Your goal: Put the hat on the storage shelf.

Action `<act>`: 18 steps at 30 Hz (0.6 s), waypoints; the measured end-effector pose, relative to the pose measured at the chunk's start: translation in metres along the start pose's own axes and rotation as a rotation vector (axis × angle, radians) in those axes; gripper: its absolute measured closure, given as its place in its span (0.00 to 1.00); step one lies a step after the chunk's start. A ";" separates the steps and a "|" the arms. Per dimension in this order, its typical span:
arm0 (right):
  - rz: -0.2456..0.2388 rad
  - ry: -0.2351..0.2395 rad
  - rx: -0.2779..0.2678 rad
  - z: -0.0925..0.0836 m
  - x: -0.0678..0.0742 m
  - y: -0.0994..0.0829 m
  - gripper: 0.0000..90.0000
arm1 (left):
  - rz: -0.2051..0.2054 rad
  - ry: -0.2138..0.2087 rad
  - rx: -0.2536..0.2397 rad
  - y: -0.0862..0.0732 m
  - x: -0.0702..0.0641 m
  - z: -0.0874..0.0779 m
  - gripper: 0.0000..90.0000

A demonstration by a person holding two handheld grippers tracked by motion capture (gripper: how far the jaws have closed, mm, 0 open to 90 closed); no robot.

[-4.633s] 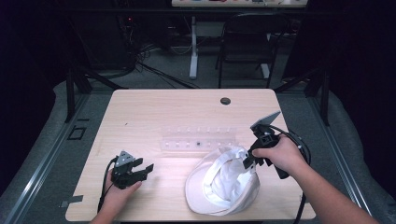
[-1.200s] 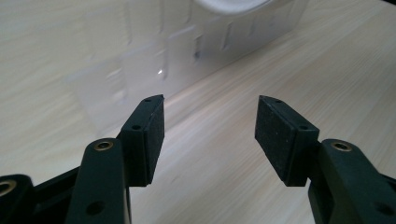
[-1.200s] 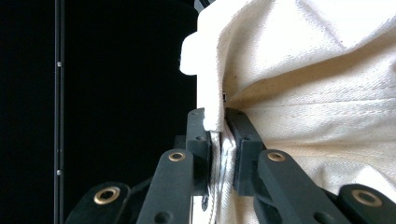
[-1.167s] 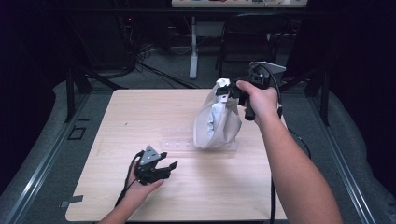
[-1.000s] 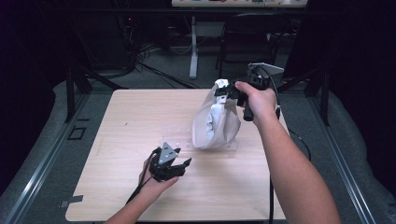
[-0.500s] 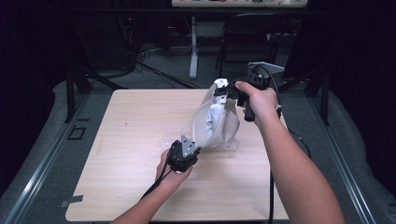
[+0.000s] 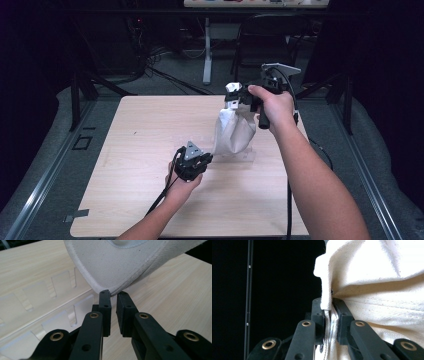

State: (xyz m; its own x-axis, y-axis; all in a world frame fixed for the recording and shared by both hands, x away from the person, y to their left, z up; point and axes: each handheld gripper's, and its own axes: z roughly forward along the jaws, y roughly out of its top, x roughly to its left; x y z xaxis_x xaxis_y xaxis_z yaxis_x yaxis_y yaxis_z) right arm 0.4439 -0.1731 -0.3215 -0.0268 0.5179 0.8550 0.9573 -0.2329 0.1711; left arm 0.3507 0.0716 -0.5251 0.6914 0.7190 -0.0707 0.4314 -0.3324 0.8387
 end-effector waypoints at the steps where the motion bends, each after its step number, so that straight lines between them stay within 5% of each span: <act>1: -0.002 0.004 -0.002 0.001 -0.001 0.000 0.89 | -0.008 -0.004 -0.003 -0.001 0.000 0.000 0.92; 7: -0.003 -0.018 0.007 0.007 -0.001 0.002 0.90 | -0.068 -0.015 -0.020 -0.005 0.005 -0.001 1.00; 10: -0.009 -0.013 0.008 0.010 0.000 0.002 0.90 | -0.021 -0.003 -0.023 -0.006 0.001 -0.003 1.00; 18: -0.010 -0.005 0.019 0.020 0.003 0.000 0.89 | 0.040 0.019 -0.035 -0.004 -0.007 -0.007 0.77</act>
State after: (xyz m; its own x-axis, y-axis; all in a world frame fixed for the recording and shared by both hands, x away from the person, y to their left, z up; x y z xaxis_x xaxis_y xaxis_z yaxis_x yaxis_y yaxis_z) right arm 0.4499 -0.1553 -0.3282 -0.0348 0.5238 0.8511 0.9623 -0.2122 0.1700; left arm 0.3397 0.0720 -0.5236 0.6967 0.7168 -0.0266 0.3827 -0.3400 0.8590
